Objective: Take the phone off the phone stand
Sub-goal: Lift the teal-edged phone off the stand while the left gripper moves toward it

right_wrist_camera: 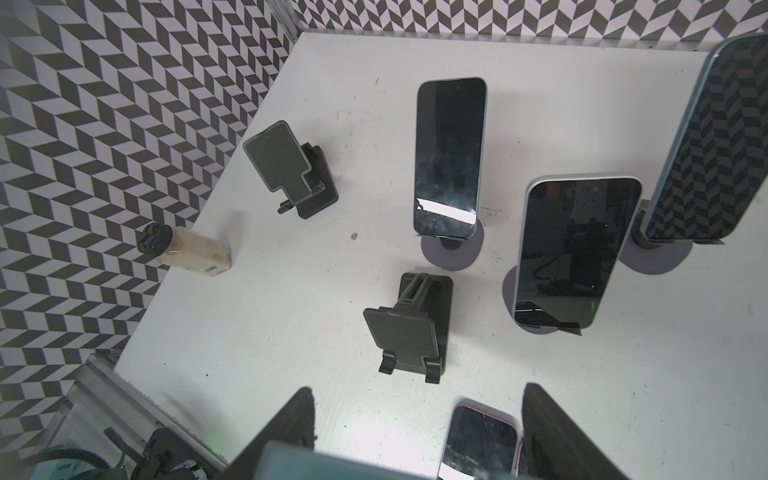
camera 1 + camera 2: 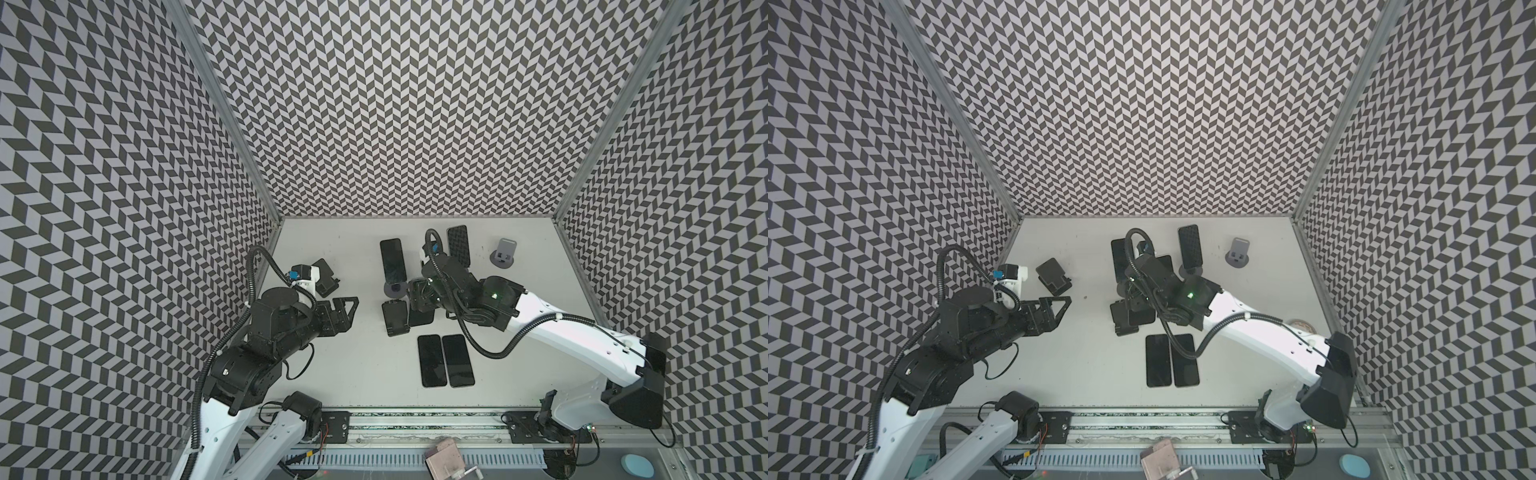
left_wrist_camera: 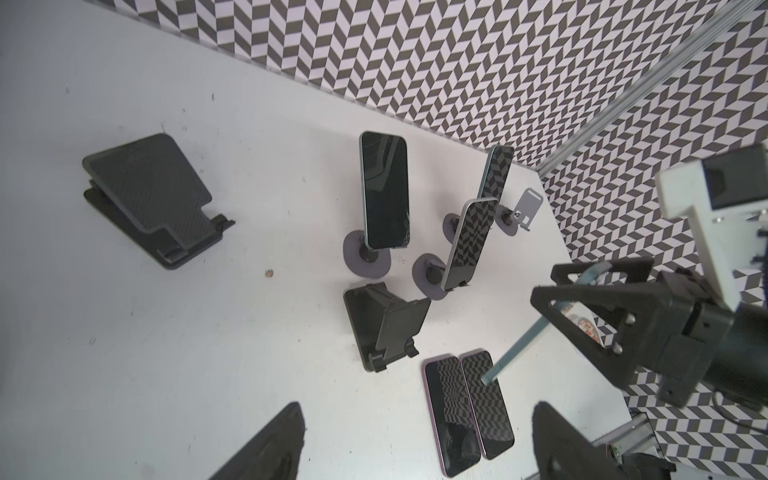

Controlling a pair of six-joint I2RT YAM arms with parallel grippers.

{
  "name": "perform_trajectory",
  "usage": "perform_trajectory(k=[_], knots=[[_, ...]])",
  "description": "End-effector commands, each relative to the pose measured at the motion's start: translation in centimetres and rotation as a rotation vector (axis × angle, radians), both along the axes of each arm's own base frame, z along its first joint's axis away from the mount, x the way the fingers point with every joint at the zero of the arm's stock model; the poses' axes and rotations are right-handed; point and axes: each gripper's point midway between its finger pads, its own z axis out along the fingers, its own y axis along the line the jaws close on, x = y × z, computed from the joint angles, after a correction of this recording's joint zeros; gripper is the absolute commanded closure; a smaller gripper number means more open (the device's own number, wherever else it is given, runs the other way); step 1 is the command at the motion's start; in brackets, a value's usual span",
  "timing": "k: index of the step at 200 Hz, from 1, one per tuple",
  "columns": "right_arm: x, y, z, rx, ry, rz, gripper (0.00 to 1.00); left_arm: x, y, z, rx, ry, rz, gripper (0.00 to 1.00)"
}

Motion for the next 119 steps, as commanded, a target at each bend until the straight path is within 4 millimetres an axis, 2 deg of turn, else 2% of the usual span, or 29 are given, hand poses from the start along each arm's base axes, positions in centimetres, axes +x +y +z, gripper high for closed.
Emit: perform_trajectory(k=[1,45,71,119], knots=[[-0.5,-2.3,1.5,0.008,-0.019,-0.032,0.47,1.2,-0.8,2.0,-0.012,-0.081,-0.028,0.14],[-1.0,-7.5,-1.2,-0.051,0.063,-0.087,0.48,3.0,-3.8,1.9,-0.041,-0.140,-0.080,0.14],[-0.9,-10.4,-3.2,-0.088,0.104,-0.123,0.48,3.8,-6.7,2.0,-0.026,-0.217,-0.116,0.13],[-1.6,-13.7,-6.8,-0.162,0.209,-0.142,0.48,4.9,-13.3,0.0,0.039,-0.293,-0.236,0.11]])
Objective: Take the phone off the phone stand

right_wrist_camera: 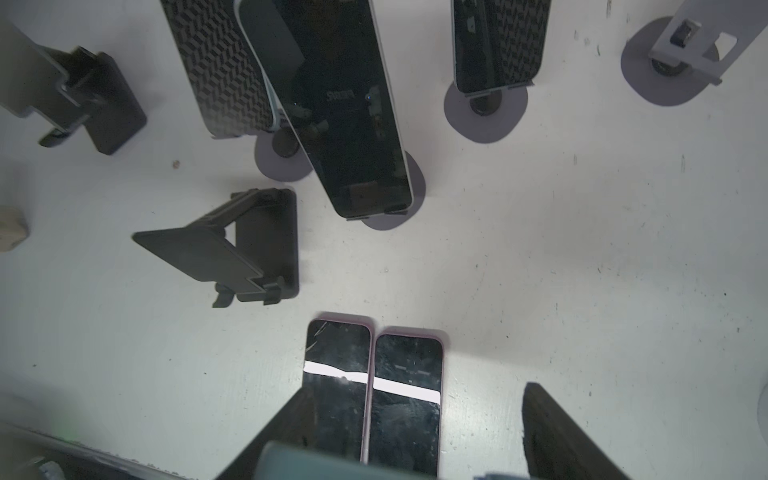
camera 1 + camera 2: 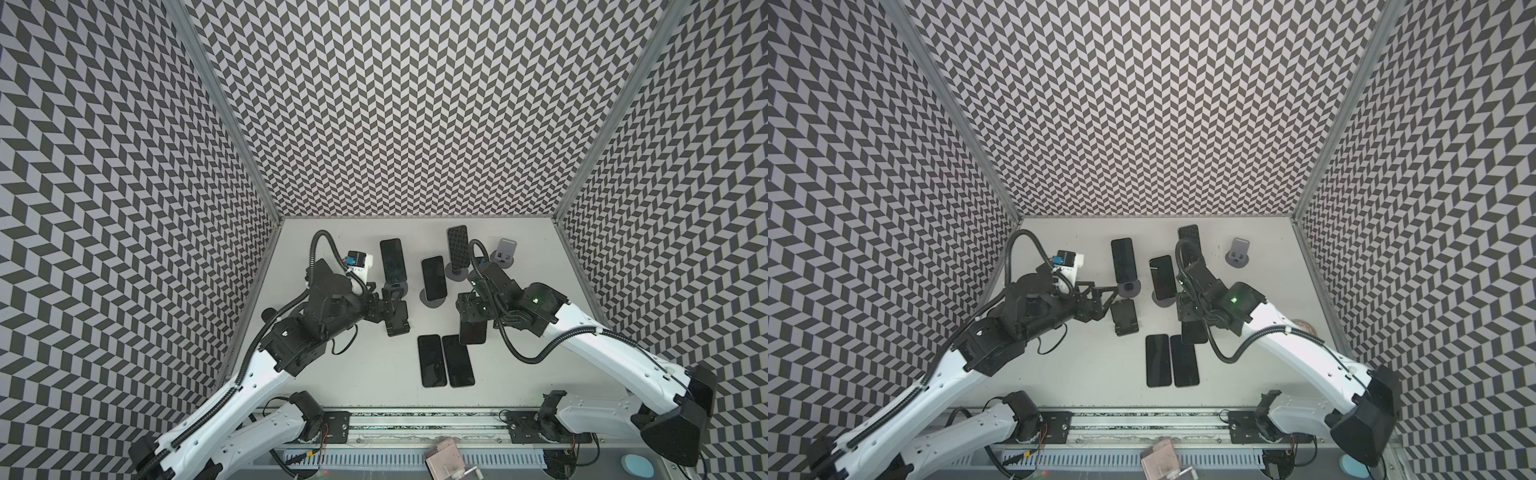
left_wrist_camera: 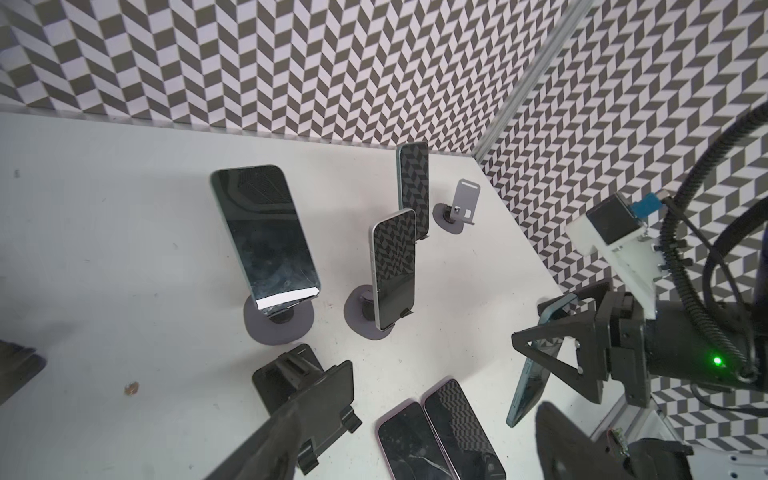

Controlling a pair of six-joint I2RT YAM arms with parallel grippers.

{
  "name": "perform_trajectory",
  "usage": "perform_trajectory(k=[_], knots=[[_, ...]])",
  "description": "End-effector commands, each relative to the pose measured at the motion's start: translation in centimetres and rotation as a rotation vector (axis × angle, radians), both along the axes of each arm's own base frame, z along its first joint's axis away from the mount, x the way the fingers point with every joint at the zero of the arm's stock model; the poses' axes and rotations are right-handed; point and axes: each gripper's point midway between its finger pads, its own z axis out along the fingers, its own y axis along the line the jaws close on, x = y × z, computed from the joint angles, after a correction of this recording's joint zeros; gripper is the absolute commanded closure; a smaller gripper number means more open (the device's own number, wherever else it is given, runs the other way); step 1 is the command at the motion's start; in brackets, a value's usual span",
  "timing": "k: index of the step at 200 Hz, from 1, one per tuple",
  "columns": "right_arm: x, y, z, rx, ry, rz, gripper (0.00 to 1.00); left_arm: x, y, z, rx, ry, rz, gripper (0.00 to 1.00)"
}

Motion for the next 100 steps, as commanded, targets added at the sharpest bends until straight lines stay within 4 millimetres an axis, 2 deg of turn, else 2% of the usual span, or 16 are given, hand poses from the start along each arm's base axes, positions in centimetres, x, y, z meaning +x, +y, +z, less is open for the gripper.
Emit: perform_trajectory(k=[1,31,67,100], knots=[[-0.3,-0.7,0.2,0.021,0.006,0.023,0.48,1.3,-2.5,1.1,-0.007,-0.127,-0.014,0.11],[-0.3,-3.0,-2.0,-0.016,0.062,-0.007,0.48,0.4,-5.9,-0.5,0.041,-0.193,-0.180,0.11],[0.3,-5.4,-4.6,-0.006,0.108,-0.063,0.48,-0.6,-8.2,-3.2,0.147,-0.392,-0.375,0.09],[0.9,-6.2,-5.5,-0.007,0.140,-0.067,0.48,0.8,-11.4,-4.3,0.237,-0.519,-0.482,0.08]])
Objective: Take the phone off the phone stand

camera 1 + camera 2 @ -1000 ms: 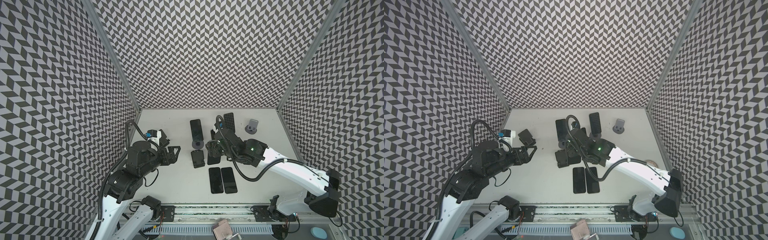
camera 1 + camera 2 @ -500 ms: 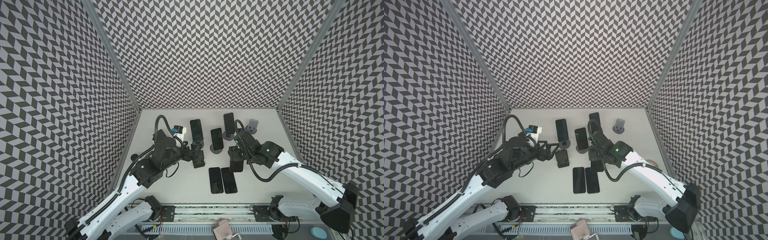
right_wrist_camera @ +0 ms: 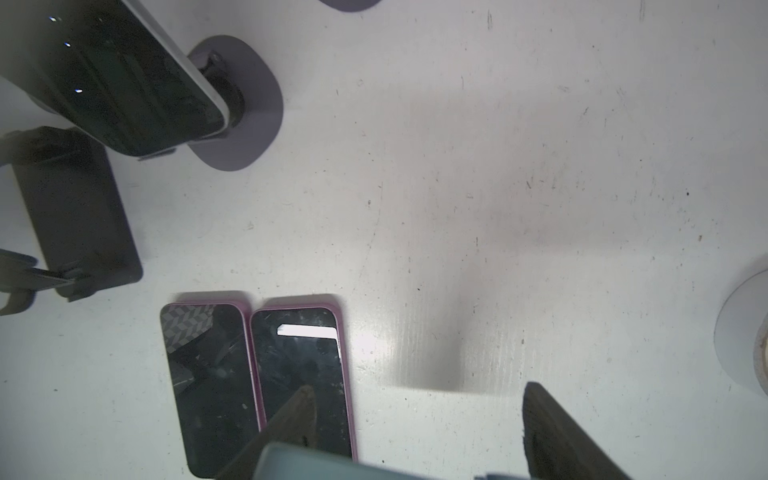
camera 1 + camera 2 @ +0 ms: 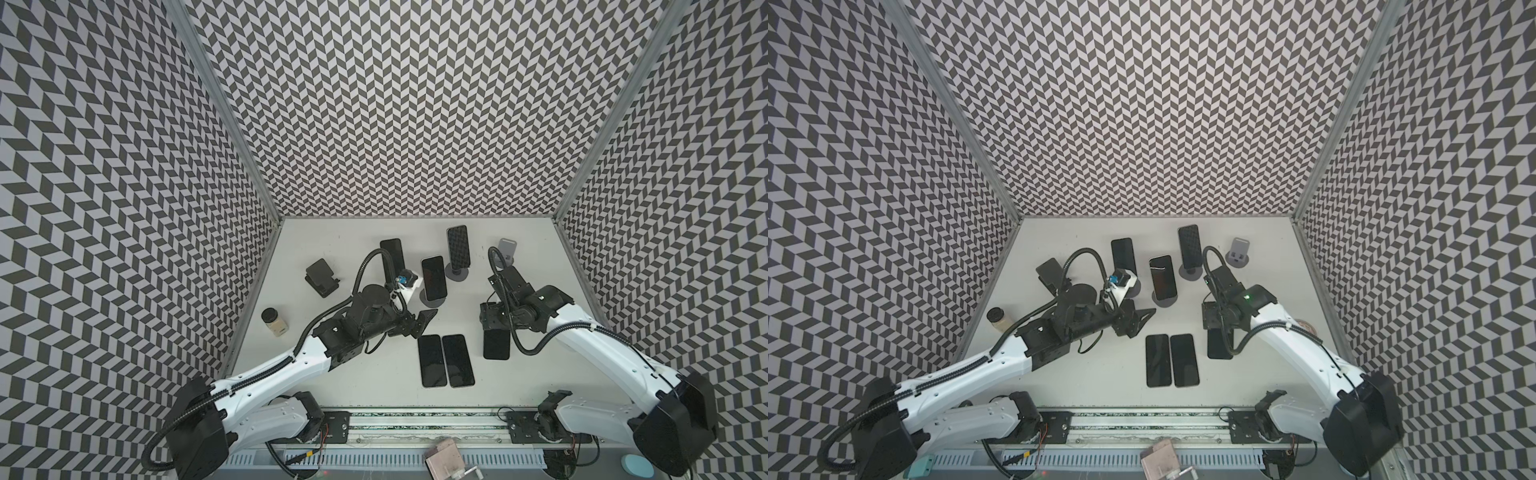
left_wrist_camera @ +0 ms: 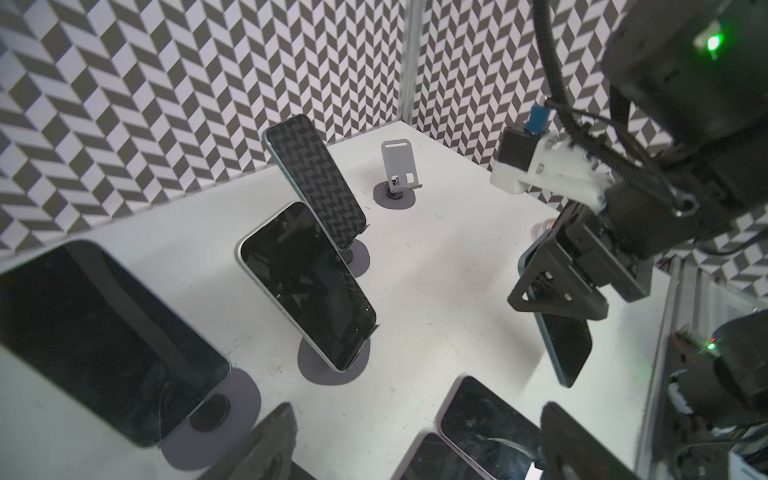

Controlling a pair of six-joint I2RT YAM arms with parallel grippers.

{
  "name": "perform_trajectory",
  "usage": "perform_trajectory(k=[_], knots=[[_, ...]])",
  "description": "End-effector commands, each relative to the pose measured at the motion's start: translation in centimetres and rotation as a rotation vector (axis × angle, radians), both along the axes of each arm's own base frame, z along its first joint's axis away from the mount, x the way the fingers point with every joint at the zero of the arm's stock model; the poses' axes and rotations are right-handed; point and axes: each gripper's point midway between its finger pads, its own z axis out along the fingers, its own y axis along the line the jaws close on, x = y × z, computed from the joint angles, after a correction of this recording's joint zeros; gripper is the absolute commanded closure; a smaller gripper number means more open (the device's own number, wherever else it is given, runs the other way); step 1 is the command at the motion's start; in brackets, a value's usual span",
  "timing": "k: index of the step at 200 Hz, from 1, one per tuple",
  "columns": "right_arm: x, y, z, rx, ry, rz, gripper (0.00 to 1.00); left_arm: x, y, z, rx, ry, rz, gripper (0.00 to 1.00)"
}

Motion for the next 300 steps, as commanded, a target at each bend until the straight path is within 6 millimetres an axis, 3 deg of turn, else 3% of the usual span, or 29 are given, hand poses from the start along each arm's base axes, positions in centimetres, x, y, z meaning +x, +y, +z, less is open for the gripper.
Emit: perform_trajectory(k=[1,43,77,126,148,176,231,300], knots=[[1.5,0.8,0.9,0.053,-0.047,0.039,0.48,0.6,-3.2,2.1,0.015,-0.224,-0.148,0.08],[1.5,-1.3,-1.5,0.030,0.070,0.011,0.49,0.5,-7.6,-0.4,0.053,-0.307,-0.363,0.09],[1.8,-2.3,-2.2,0.045,0.101,-0.027,0.49,0.1,-9.6,-2.7,0.072,-0.330,-0.487,0.11],[1.4,-2.3,-3.9,0.056,0.150,-0.042,0.49,-1.0,-10.4,-2.9,0.078,-0.379,-0.593,0.12],[1.5,-2.2,-5.1,0.049,0.194,-0.045,0.49,-0.9,-10.7,-3.9,0.126,-0.381,-0.628,0.12],[1.5,-1.8,-6.4,0.061,0.224,-0.056,0.49,-0.3,-10.8,-5.5,0.174,-0.402,-0.642,0.13],[0.8,-2.0,-8.3,0.055,0.268,-0.072,0.49,0.6,-13.5,-5.6,0.139,-0.454,-0.713,0.14],[0.4,-2.2,-9.1,0.040,0.285,-0.071,0.50,2.9,-15.6,-9.1,0.228,-0.499,-0.760,0.14]])
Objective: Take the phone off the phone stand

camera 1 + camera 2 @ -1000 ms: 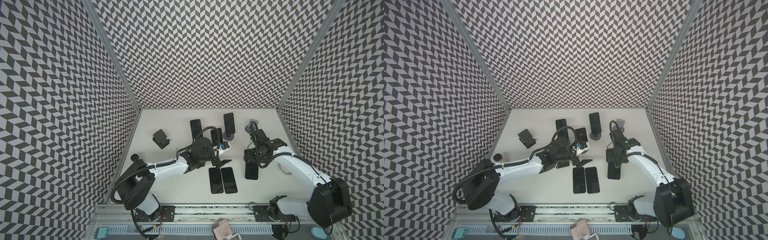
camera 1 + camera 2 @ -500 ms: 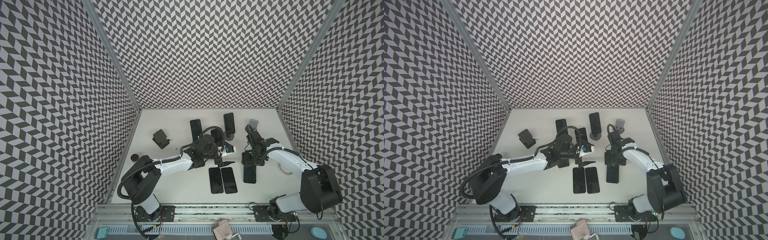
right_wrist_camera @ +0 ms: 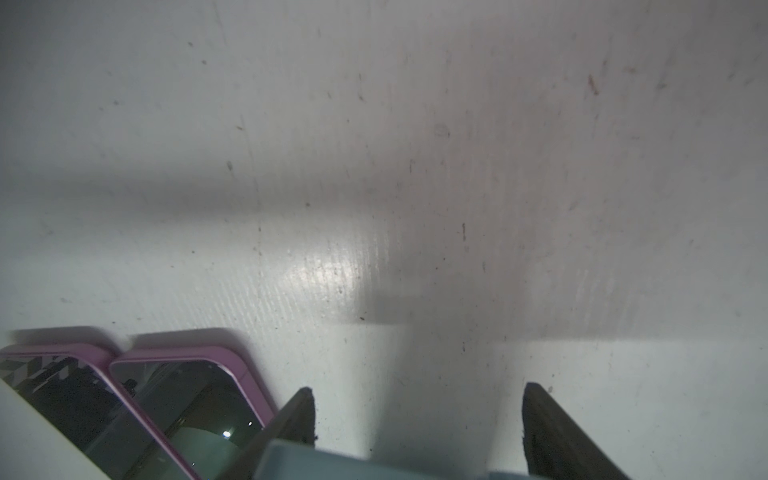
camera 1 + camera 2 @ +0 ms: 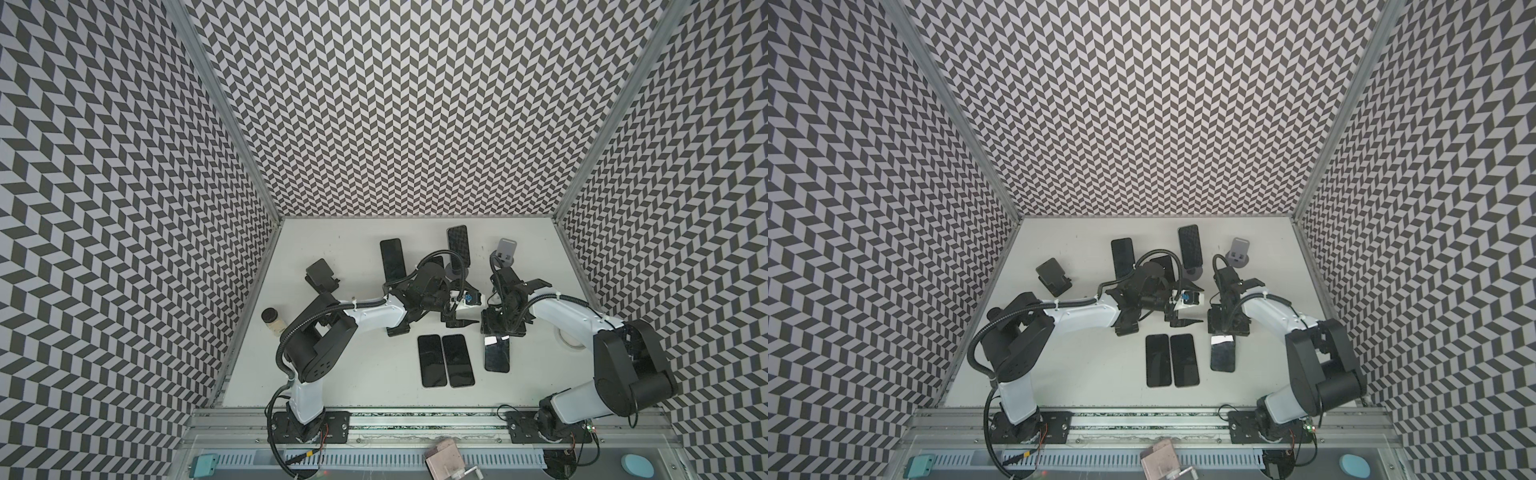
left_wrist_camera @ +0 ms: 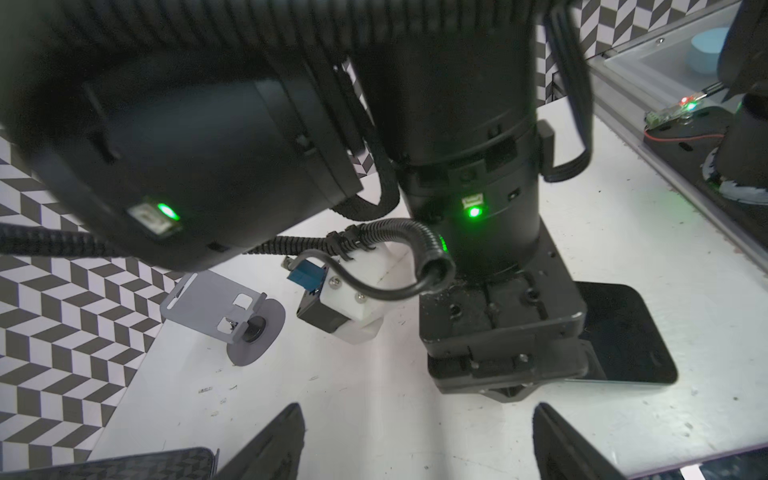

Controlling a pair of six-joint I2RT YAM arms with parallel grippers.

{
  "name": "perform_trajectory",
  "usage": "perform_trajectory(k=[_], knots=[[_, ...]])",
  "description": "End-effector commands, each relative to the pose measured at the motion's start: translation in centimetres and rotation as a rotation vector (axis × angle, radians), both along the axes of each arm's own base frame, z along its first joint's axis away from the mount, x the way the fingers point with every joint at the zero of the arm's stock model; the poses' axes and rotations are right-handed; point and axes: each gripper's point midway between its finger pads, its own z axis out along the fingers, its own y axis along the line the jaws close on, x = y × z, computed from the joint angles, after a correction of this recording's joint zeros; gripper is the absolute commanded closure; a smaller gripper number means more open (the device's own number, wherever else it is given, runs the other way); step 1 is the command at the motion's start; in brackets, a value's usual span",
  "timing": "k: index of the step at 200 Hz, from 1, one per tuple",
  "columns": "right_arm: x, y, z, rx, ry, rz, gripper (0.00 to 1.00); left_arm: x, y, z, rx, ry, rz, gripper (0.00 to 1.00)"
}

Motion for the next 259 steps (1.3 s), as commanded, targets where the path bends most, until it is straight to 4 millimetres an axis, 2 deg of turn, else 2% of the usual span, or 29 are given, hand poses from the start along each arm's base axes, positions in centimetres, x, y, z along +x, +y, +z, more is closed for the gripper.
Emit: perform_trajectory(k=[1,28,59,133,191,243,259], knots=[[0.2,-0.2,-0.2,-0.003,-0.022,-0.006,0.50,0.3,-0.5,-0.9,0.021,-0.050,-0.045,0.14],[0.0,-0.2,-0.5,-0.004,-0.011,-0.006,0.50,0.8,-0.7,-2.0,0.031,-0.066,-0.057,0.14],[0.0,-0.4,-0.8,-0.018,-0.007,-0.012,0.50,0.5,-0.8,-3.0,0.041,-0.070,-0.102,0.14],[-0.8,-0.6,-3.0,-0.034,0.059,-0.021,0.49,1.0,-0.6,-4.9,0.095,-0.064,-0.150,0.16],[-0.8,-0.7,-3.1,-0.035,0.056,-0.022,0.49,0.9,-1.1,-6.5,0.118,-0.081,-0.218,0.16],[-0.8,-1.6,-3.9,-0.071,0.079,-0.049,0.47,1.2,-1.2,-5.7,0.107,-0.130,-0.233,0.16],[-0.6,-2.1,-3.9,-0.080,0.078,-0.069,0.43,1.2,-1.0,-5.3,0.096,-0.135,-0.230,0.16]])
